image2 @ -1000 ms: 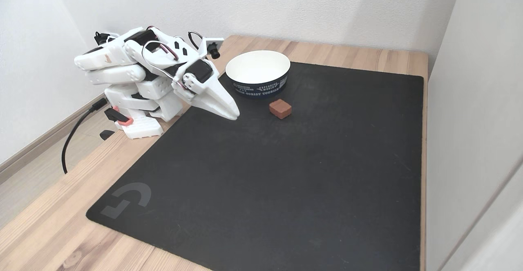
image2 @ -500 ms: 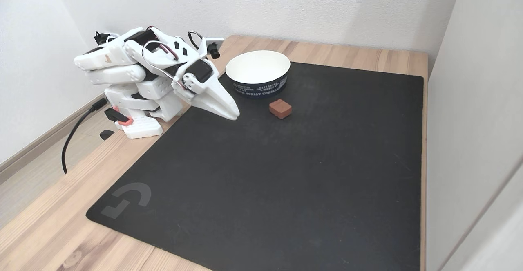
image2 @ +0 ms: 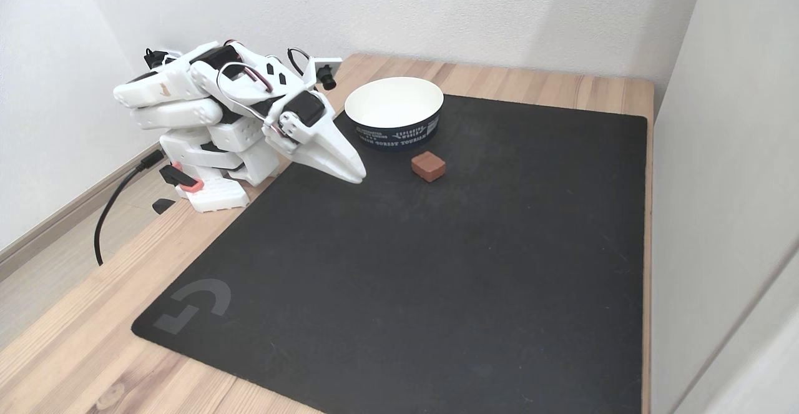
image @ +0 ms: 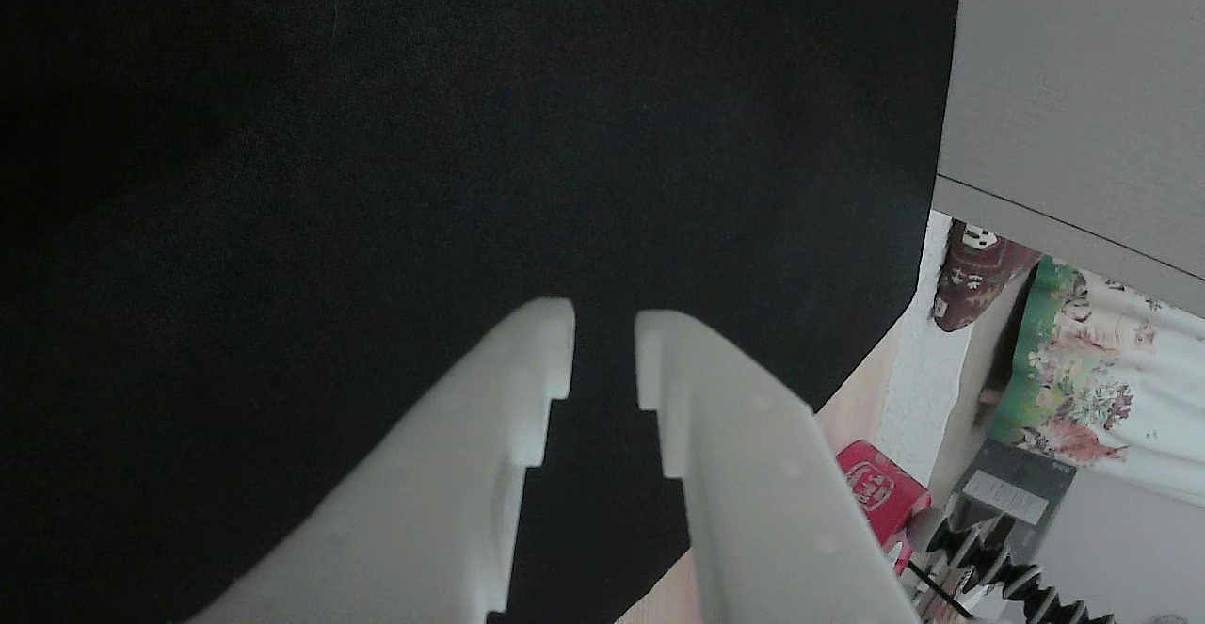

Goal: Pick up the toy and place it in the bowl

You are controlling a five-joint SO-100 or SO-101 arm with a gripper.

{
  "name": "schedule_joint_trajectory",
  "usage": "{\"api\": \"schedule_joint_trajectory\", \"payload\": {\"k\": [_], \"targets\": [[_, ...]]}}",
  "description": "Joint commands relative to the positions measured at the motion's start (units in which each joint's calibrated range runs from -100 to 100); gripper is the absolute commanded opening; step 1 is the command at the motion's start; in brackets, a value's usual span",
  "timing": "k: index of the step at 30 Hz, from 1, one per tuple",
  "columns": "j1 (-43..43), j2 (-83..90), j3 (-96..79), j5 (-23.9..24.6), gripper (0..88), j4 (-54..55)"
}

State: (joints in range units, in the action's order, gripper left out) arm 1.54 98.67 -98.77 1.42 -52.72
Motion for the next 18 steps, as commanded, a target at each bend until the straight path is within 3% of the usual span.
{"api": "schedule_joint_trajectory", "payload": {"k": [1, 18], "targets": [[0.09, 0.58, -0.78, -0.11, 2.5, -0.11], [0.68, 0.58, -0.78, 0.2, 2.9, -0.11]]}}
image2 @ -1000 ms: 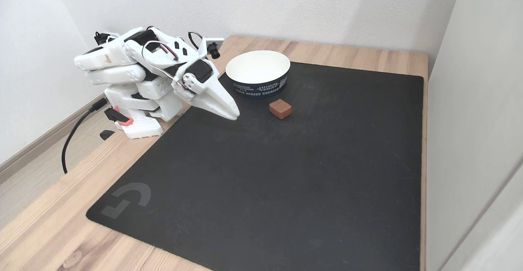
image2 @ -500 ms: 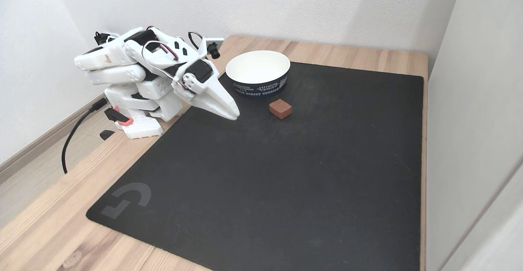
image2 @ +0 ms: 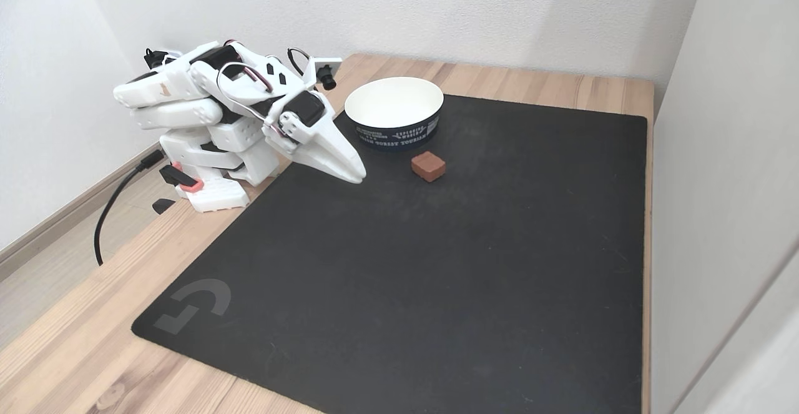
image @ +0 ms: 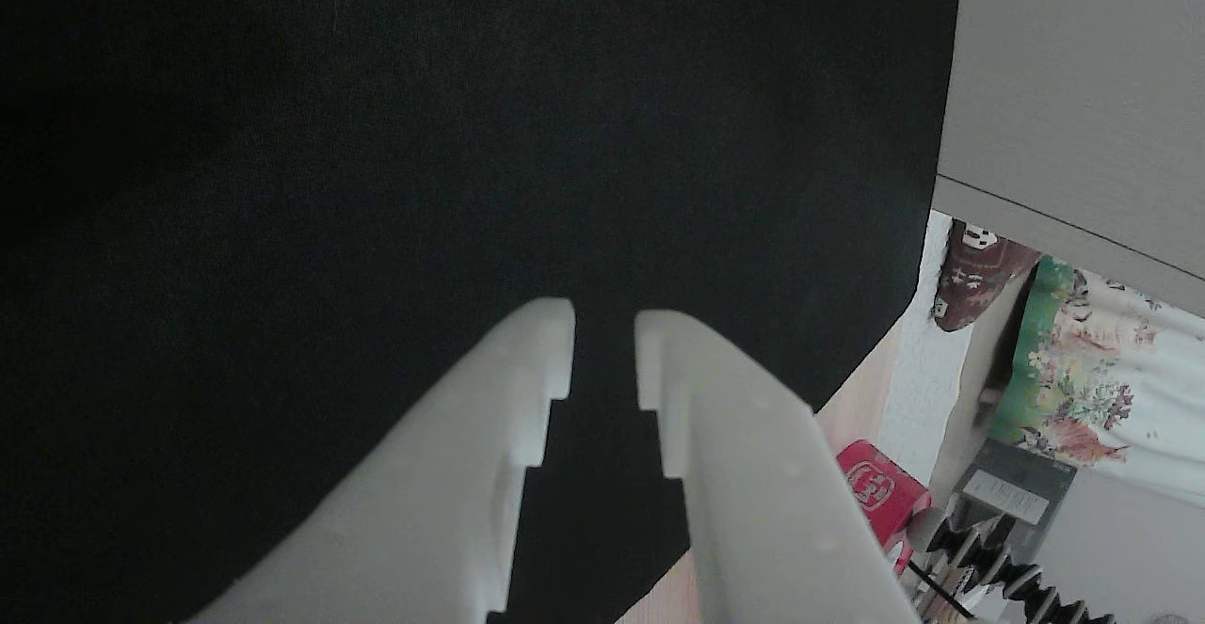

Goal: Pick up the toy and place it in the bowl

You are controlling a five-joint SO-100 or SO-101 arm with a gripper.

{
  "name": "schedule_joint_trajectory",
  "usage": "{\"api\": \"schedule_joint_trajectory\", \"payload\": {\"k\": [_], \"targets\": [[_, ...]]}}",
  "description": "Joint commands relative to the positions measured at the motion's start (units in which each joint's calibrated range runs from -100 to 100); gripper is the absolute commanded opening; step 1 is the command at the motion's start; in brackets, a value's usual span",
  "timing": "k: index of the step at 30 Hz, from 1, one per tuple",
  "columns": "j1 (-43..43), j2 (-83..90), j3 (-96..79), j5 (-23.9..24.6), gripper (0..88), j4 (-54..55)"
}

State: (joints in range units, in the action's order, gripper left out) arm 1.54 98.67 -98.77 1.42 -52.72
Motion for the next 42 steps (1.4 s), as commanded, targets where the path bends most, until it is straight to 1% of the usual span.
{"api": "schedule_joint_trajectory", "payload": {"k": [1, 27, 31, 37, 42], "targets": [[0.76, 0.58, -0.78, 0.15, 2.9, -0.11], [0.68, 0.5, -0.69, 0.2, 2.4, -0.11], [0.18, 0.08, 3.1, 0.31, 2.4, -0.28], [0.01, -10.59, 11.57, 0.36, 2.4, -0.28], [-2.59, -22.84, 24.1, 0.36, 2.4, -0.2]]}}
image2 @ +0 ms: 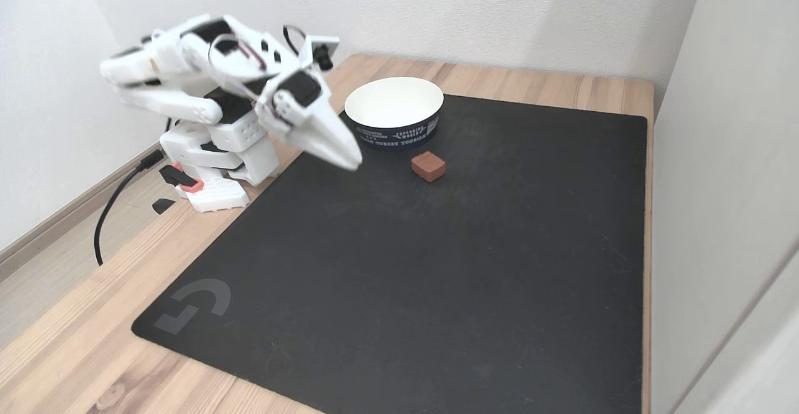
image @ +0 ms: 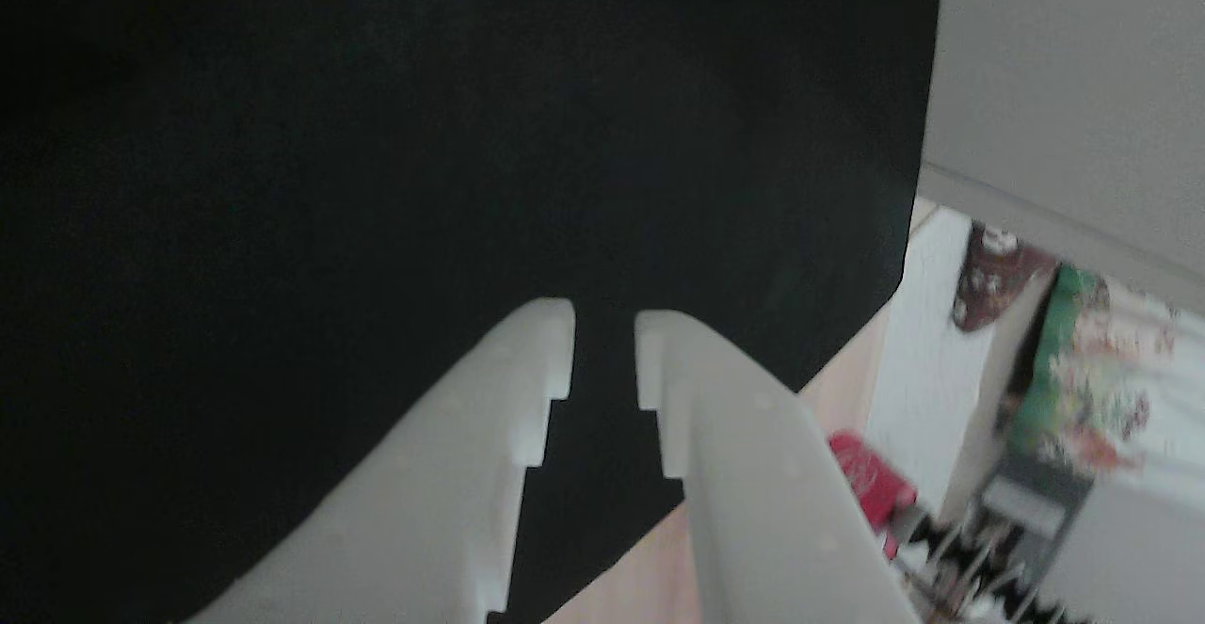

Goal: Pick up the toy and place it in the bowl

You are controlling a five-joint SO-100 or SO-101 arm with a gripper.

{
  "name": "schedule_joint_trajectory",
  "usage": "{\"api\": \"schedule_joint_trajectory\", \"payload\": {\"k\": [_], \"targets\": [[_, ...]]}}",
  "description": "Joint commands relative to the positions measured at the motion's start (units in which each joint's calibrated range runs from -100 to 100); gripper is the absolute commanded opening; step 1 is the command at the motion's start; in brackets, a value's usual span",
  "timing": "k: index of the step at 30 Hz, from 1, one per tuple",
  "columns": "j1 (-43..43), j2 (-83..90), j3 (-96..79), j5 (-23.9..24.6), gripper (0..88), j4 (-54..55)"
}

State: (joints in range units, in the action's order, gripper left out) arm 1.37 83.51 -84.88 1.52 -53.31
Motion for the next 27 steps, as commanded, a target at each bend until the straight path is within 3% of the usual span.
{"api": "schedule_joint_trajectory", "payload": {"k": [1, 14, 27], "targets": [[-3.26, -11.78, 14.72, 0.26, 2.4, 0.39], [-7.52, -42.2, 38.6, -0.11, 2.4, 0.39], [-19.65, -69.47, 56.27, -0.21, 2.3, 0.48]]}}
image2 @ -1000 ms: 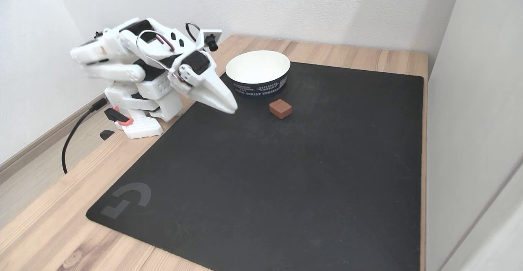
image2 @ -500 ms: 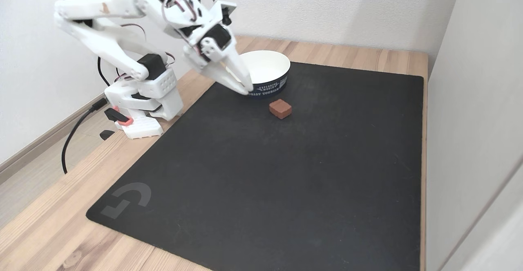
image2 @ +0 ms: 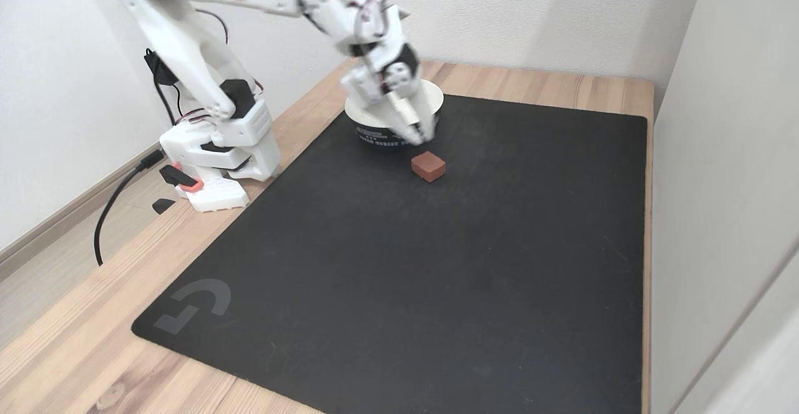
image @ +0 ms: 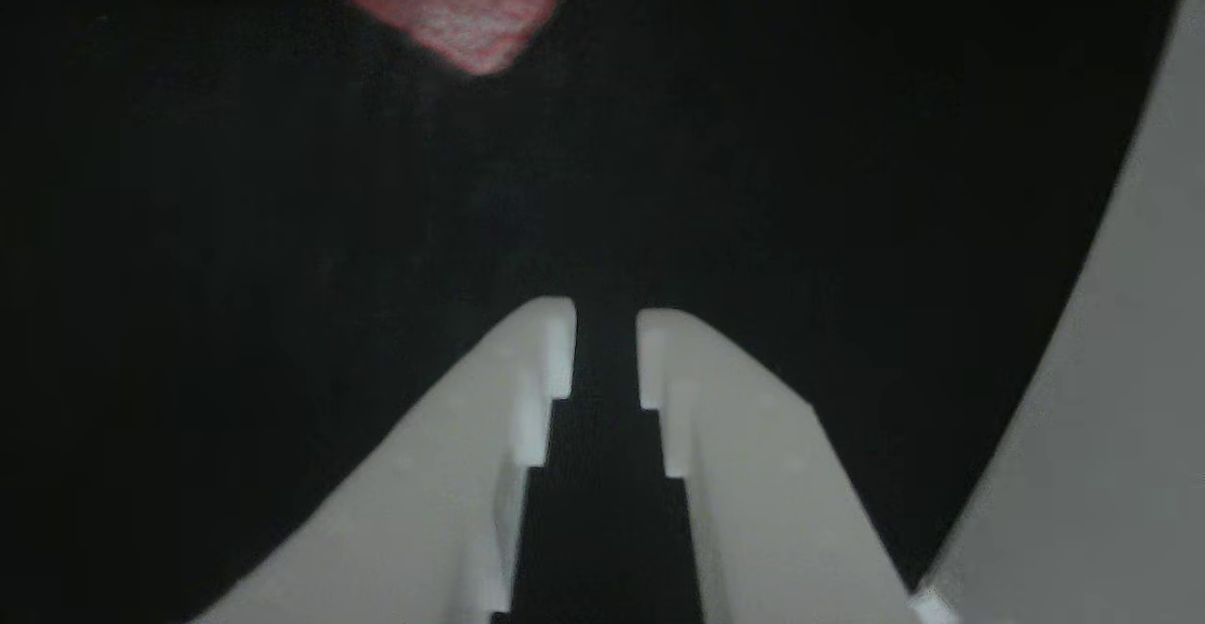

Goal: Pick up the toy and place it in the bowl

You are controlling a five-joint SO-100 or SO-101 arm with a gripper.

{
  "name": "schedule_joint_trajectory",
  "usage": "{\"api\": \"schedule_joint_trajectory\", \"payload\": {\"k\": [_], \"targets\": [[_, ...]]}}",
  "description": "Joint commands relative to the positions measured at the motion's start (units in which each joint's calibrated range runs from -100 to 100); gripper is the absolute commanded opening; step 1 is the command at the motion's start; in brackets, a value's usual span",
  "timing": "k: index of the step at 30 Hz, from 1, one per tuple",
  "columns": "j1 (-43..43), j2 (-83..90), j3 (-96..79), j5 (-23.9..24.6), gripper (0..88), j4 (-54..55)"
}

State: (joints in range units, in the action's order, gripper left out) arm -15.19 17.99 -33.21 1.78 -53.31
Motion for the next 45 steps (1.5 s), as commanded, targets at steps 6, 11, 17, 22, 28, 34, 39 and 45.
{"api": "schedule_joint_trajectory", "payload": {"k": [6, 11, 17, 22, 28, 34, 39, 45], "targets": [[-5.01, -8.69, 6.75, -0.47, 2.3, 0.48], [-6.18, -10.86, 6.84, -0.47, 2.3, 0.48], [-6.18, -11.11, 6.84, -0.21, 2.3, 0.48], [-6.18, -11.11, 6.84, -0.37, 2.4, 0.48], [-6.18, -11.11, 6.75, -0.42, 2.7, 0.48], [-5.6, -10.44, 6.84, -0.47, 2.8, -0.29], [-5.6, -11.11, 6.93, -0.52, 2.5, -0.45], [-5.6, -11.27, 11.44, -0.52, 2.4, -6.04]]}}
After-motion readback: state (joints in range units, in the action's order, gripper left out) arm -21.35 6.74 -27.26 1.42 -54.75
